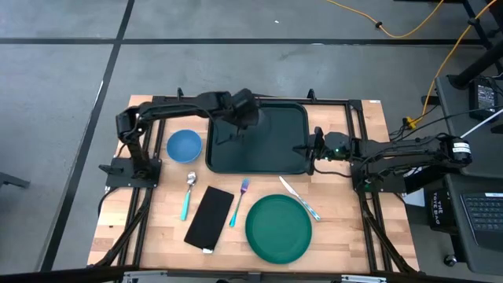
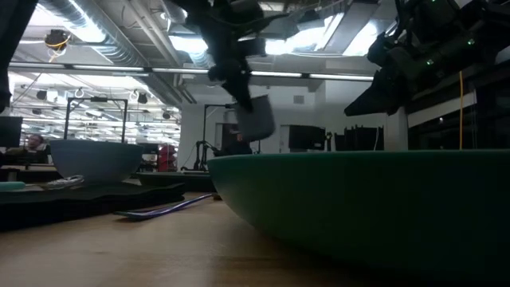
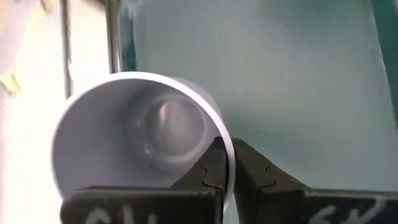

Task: Set up tray
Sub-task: Put the gray cup on the top left of the black serving tray

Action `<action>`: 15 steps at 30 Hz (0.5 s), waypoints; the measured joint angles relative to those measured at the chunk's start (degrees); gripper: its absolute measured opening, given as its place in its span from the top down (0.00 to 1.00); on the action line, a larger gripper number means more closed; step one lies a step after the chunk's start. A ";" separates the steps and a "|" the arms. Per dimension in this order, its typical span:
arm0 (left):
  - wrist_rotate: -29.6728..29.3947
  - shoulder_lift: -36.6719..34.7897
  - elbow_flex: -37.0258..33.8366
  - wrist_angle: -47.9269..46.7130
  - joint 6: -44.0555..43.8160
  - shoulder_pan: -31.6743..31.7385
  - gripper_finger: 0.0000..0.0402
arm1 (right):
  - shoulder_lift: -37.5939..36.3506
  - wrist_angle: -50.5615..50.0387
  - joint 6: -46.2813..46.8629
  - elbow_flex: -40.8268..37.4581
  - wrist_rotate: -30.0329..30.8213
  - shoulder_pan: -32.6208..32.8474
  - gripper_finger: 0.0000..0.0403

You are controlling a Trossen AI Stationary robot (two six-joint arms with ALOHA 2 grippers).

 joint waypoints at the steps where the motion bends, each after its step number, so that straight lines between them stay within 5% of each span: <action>1: -0.06 -0.02 0.00 -1.02 -2.01 0.62 0.99 | 0.00 0.00 -0.12 0.00 0.00 0.22 0.92; 15: 0.90 0.98 -2.44 -5.57 -9.84 6.69 0.99 | 0.00 2.20 -4.82 -0.01 0.02 0.82 0.92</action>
